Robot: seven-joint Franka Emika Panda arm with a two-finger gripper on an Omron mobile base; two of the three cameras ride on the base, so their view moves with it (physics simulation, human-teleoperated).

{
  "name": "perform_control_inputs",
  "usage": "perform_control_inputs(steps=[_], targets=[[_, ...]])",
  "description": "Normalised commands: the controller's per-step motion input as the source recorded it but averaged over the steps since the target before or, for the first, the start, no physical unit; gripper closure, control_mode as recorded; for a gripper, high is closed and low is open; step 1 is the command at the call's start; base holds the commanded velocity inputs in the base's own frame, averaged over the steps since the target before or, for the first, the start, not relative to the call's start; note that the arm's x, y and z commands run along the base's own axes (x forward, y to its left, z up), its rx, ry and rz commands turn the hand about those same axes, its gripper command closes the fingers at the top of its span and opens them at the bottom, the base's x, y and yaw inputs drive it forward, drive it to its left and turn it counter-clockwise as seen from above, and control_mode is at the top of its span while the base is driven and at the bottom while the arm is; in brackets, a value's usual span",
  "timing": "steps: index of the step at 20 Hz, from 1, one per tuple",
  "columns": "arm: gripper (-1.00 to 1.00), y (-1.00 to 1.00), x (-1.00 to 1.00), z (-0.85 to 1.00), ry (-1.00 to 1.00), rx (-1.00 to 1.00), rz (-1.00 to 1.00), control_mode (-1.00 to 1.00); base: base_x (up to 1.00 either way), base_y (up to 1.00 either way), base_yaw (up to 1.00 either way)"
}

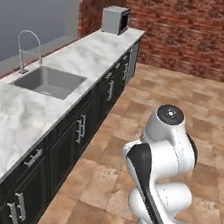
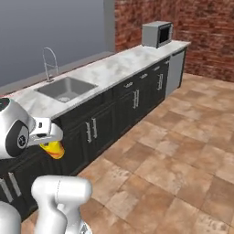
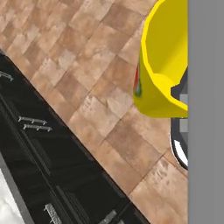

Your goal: Place the pitcher and cup on the dining counter for serving.

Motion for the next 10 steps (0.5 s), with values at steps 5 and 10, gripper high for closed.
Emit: perform_control_inputs(steps=[5, 10], targets=[[1.0, 0.0, 0.0, 0.0, 0.0, 0.0, 0.0, 1.0, 0.48, -0.35, -0.64], [1.0, 0.0, 0.0, 0.0, 0.0, 0.0, 0.0, 1.0, 0.5, -0.35, -0.64]])
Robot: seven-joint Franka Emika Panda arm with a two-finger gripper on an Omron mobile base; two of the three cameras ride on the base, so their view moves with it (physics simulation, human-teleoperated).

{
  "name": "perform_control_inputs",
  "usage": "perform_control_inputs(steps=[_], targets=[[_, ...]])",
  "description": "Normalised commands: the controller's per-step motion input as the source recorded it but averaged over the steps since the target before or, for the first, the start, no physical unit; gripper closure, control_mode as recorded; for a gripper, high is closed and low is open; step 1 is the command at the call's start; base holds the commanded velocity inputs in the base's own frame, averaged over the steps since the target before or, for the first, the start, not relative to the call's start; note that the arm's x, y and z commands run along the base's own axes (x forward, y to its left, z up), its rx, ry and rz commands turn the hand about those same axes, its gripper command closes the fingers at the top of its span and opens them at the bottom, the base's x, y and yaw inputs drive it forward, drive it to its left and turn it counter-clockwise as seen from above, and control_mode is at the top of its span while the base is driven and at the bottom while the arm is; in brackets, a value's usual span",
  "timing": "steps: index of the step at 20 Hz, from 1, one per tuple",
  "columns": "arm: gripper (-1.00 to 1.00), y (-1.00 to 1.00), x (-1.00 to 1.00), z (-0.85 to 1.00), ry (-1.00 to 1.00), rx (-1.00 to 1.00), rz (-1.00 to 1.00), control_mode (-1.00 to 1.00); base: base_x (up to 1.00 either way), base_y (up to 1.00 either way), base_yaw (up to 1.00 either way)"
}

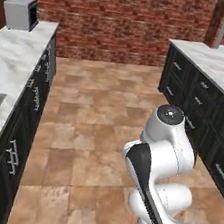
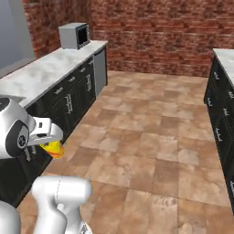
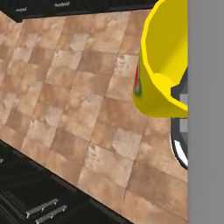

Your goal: Place the pitcher and cup on the dining counter for serving.

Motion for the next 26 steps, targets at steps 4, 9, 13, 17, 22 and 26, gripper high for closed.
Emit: perform_control_inputs(steps=[4, 9, 13, 17, 22, 26], targets=[[1.0, 0.0, 0.0, 0.0, 0.0, 0.0, 0.0, 1.0, 0.75, -0.17, -0.58], [1.0, 0.0, 0.0, 0.0, 0.0, 0.0, 0.0, 1.0, 0.91, -0.12, -0.54], [1.0, 0.0, 0.0, 0.0, 0.0, 0.0, 0.0, 1.0, 0.98, -0.03, -0.53], [1.0, 0.0, 0.0, 0.0, 0.0, 0.0, 0.0, 1.0, 0.96, 0.0, -0.54], [1.0, 0.0, 0.0, 0.0, 0.0, 0.0, 0.0, 1.0, 0.99, 0.0, -0.53], [1.0, 0.0, 0.0, 0.0, 0.0, 0.0, 0.0, 1.0, 1.0, 0.0, -0.48]])
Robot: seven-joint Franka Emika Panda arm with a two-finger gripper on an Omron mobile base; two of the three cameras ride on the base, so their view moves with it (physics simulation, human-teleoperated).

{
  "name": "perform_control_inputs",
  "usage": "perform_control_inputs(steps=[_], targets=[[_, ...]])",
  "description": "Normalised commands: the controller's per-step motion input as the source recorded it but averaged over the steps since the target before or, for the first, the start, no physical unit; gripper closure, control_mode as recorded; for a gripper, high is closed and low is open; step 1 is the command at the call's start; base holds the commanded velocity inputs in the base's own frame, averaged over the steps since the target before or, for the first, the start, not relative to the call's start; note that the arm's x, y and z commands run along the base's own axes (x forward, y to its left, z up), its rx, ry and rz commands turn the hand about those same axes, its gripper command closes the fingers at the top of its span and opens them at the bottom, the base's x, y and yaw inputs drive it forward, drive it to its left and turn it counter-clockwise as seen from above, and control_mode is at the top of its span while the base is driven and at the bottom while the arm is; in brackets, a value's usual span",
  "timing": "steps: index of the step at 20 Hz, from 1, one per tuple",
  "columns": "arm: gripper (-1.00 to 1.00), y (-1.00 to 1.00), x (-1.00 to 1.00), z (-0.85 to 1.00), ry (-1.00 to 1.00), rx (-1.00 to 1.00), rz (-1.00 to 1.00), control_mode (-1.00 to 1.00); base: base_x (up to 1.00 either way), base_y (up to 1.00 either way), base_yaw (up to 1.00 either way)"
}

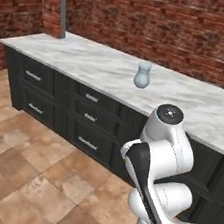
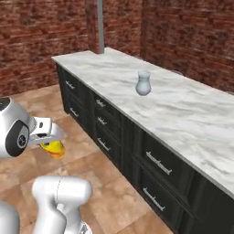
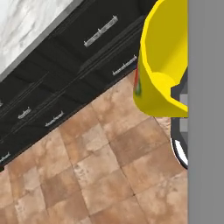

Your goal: Place the pitcher and cup on the dining counter for serving.

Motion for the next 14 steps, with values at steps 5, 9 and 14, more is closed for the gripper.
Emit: perform_control_inputs(steps=[5, 9, 14], targets=[[1.0, 0.0, 0.0, 0.0, 0.0, 0.0, 0.0, 1.0, 1.0, 0.24, -0.54], [1.0, 0.0, 0.0, 0.0, 0.0, 0.0, 0.0, 1.0, 1.0, 0.69, -0.62], [1.0, 0.0, 0.0, 0.0, 0.0, 0.0, 0.0, 1.0, 1.0, 0.85, -0.64]])
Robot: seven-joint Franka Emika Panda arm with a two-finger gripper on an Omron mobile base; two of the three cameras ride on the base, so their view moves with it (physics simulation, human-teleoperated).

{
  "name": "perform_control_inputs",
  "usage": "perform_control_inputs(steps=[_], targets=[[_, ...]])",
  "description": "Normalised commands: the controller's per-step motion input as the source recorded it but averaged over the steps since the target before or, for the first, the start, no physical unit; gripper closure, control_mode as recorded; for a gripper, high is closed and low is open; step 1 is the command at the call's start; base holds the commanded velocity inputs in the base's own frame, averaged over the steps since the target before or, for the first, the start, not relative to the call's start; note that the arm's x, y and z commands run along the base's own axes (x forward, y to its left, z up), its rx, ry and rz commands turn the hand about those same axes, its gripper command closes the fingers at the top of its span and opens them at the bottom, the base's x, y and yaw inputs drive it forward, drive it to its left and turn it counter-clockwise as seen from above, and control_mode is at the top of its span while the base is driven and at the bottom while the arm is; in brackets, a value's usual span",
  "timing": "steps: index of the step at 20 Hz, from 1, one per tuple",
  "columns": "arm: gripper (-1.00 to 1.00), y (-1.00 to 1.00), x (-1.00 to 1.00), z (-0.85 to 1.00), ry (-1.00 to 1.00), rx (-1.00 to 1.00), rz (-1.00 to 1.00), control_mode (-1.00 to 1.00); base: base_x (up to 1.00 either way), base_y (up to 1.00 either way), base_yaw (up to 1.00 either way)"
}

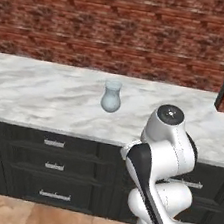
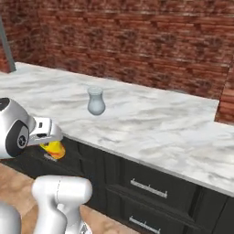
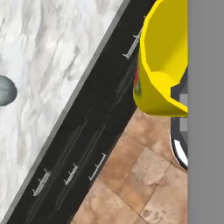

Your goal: Place the pitcher and cup on the dining counter for serving.

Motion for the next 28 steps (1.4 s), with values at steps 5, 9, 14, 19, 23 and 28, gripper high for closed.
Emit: perform_control_inputs(steps=[5, 9, 14, 19, 23, 28], targets=[[1.0, 0.0, 0.0, 0.0, 0.0, 0.0, 0.0, 1.0, 0.99, 0.91, -0.63], [1.0, 0.0, 0.0, 0.0, 0.0, 0.0, 0.0, 1.0, 0.78, 0.96, -0.61], [1.0, 0.0, 0.0, 0.0, 0.0, 0.0, 0.0, 1.0, 0.06, 0.99, -0.49], [1.0, 0.0, 0.0, 0.0, 0.0, 0.0, 0.0, 1.0, -0.38, 0.29, -0.05], [1.0, 0.0, 0.0, 0.0, 0.0, 0.0, 0.0, 1.0, -0.19, 0.21, 0.24], [1.0, 0.0, 0.0, 0.0, 0.0, 0.0, 0.0, 1.0, -0.45, 0.06, 0.55]])
